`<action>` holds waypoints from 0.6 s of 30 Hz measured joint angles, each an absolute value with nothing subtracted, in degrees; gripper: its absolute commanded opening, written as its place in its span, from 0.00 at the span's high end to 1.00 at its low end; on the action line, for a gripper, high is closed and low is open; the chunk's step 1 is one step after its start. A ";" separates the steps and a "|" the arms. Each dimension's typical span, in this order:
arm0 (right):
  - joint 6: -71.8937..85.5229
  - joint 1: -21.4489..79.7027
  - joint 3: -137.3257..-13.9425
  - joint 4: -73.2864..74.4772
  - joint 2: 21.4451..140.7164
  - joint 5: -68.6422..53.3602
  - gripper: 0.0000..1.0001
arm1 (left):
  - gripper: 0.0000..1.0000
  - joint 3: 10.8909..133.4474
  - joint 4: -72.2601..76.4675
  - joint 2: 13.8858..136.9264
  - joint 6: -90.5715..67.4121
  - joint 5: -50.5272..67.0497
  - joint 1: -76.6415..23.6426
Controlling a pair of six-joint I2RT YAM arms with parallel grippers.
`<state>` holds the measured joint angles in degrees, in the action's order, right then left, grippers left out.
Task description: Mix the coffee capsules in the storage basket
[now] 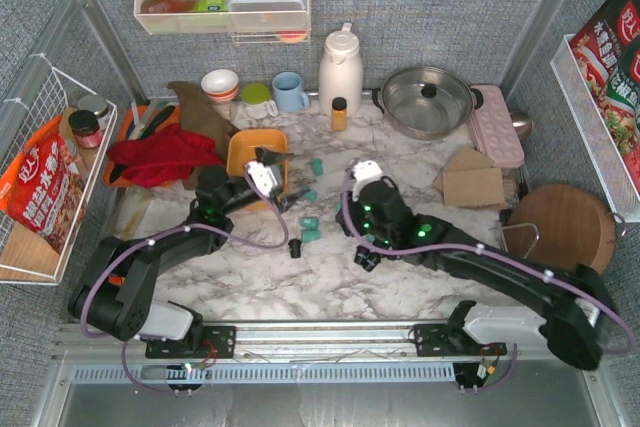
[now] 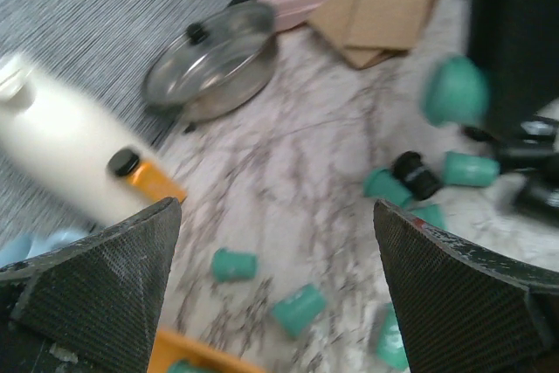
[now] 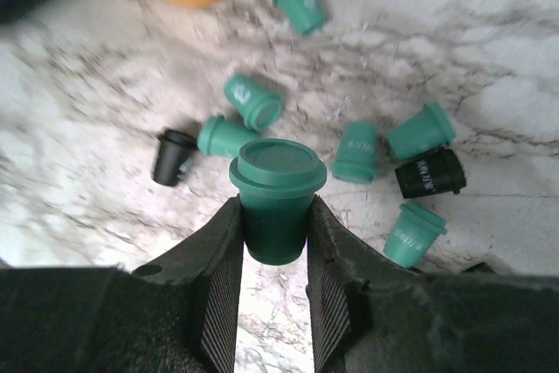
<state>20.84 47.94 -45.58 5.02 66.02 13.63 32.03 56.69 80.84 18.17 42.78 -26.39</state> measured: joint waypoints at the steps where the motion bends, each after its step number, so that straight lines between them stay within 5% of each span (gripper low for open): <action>1: 21.80 46.94 -44.66 4.58 63.64 12.80 0.87 | 0.01 31.51 56.90 80.53 19.64 43.94 -27.83; 18: 33.58 44.97 -39.99 -7.42 57.95 -1.15 0.86 | 0.01 29.98 56.86 78.63 28.67 42.57 -41.78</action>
